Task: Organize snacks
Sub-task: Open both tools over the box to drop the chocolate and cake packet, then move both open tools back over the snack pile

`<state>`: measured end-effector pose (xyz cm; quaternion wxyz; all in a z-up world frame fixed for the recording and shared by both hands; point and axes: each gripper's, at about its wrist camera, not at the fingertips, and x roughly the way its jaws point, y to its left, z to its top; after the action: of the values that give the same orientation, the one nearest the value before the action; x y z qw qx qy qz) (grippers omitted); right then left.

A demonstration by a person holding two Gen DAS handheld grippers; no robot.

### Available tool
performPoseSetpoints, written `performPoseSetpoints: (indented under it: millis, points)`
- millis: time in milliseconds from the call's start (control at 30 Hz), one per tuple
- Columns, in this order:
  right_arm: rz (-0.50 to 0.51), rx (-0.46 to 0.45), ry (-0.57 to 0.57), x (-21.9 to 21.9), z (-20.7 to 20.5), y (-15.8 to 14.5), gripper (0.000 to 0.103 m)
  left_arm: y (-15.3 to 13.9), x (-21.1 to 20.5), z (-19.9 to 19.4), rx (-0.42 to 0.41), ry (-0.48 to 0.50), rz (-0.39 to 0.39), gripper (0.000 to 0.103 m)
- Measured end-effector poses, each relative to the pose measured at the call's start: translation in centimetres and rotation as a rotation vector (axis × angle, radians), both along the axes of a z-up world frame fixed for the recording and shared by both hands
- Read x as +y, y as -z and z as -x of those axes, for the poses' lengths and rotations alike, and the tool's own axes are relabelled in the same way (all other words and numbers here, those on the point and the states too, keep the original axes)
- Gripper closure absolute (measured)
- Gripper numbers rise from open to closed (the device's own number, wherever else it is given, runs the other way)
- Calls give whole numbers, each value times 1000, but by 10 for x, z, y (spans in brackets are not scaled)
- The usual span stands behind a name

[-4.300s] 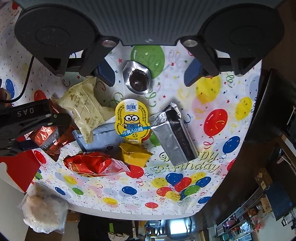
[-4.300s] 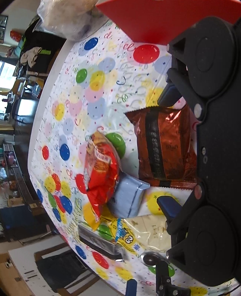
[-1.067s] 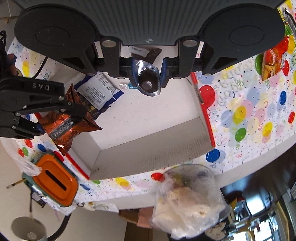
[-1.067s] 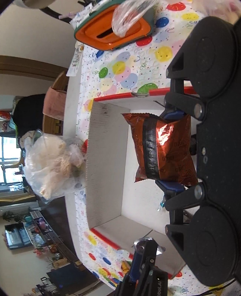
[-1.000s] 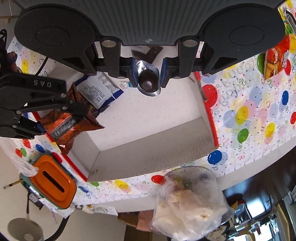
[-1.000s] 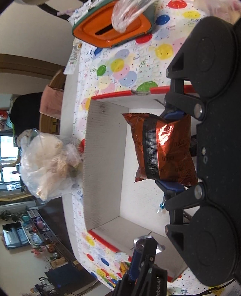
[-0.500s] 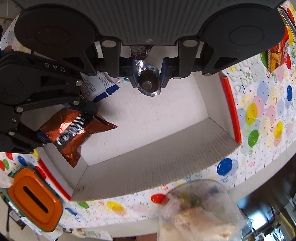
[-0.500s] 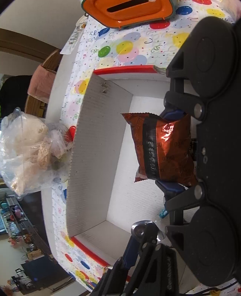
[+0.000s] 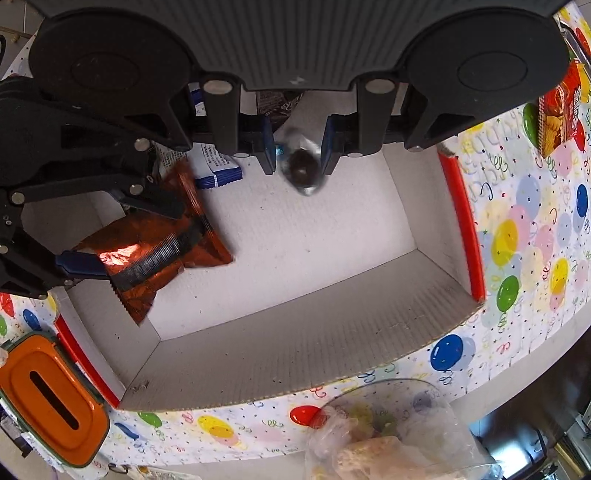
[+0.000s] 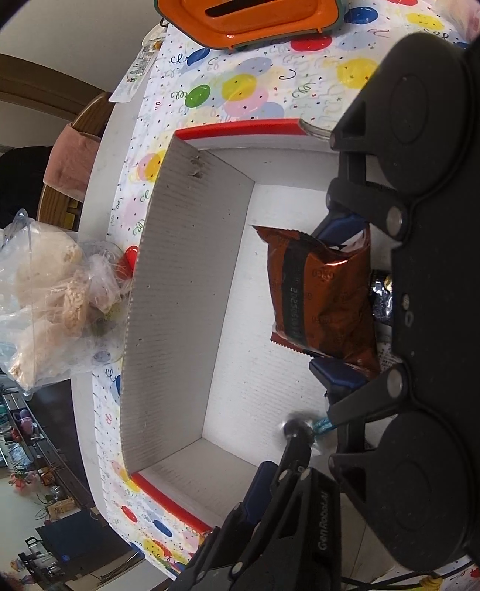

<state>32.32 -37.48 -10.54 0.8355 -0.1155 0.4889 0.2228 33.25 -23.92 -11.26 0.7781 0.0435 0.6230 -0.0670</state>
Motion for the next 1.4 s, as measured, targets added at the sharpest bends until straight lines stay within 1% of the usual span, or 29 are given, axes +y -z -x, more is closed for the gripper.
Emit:
performPoseSetpoints:
  millis: [67,200,300,500,633,833,900,933,967,1033,1133,1200,1267,1333,1400]
  points:
    - [-7,-8,3,-1,4,-4,29,-3,3,3,-11,-4,11,78]
    - [-26,-31,13,-6,12,-14,29,-12,8,13,-49,-14,23,78]
    - [-50,-44,28,-10,18,-22,28,-21,14,21,-79,-20,47,78]
    - [-100,-96,33,-13,37,-44,25,-43,25,42,-158,-23,65,78]
    - [-123,-135,29,-10,51,-59,23,-58,32,57,-198,-25,89,77]
    - [-183,-180,30,-3,72,-82,21,-74,44,82,-259,-28,100,77]
    - [-208,-195,31,1,80,-89,20,-80,50,91,-273,-35,113,72]
    - [-220,-200,33,3,84,-92,20,-83,54,96,-282,-42,124,68]
    - [-231,-205,35,5,87,-95,20,-86,58,101,-295,-48,134,59]
    - [-252,-216,35,9,95,-101,18,-92,67,111,-327,-62,148,49]
    - [-272,-243,28,19,109,-108,13,-100,82,125,-361,-74,160,48]
    - [-286,-251,16,27,117,-111,12,-104,93,135,-384,-86,159,47]
    - [-291,-256,7,37,124,-113,10,-107,104,145,-406,-99,157,41]
    - [-303,-259,-3,47,131,-114,8,-110,116,155,-429,-109,159,38]
    - [-313,-256,-12,57,136,-114,8,-112,127,164,-447,-119,155,38]
